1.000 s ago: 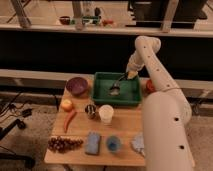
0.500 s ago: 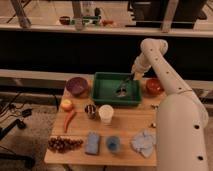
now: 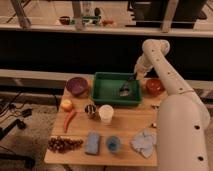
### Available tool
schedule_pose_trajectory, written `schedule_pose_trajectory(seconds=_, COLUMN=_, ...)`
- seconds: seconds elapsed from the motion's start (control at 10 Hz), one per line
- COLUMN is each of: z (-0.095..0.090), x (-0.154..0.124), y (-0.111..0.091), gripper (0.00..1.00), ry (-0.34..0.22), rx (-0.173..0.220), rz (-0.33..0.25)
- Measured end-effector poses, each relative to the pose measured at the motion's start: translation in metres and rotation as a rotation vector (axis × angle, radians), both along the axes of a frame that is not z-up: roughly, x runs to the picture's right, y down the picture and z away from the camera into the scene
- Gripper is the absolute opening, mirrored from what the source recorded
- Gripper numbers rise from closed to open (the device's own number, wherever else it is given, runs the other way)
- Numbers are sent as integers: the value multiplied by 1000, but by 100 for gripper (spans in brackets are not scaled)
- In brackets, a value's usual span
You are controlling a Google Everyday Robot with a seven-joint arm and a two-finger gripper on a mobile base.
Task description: Wipe tray with brush
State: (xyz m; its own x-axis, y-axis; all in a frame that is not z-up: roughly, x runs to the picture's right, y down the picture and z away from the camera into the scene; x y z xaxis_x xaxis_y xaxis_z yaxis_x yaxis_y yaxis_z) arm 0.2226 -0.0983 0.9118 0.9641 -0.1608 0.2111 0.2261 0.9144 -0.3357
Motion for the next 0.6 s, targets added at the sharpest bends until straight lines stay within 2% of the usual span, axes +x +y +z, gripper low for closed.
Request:
schedule_pose_trajectory(seconds=0.4, z=15, x=15, y=-15, gripper=9, ry=48, rx=105, rz=64)
schedule_pose_trajectory(seconds=0.6, z=25, x=22, y=-25, gripper=9, ry=63, rx=140, rz=96)
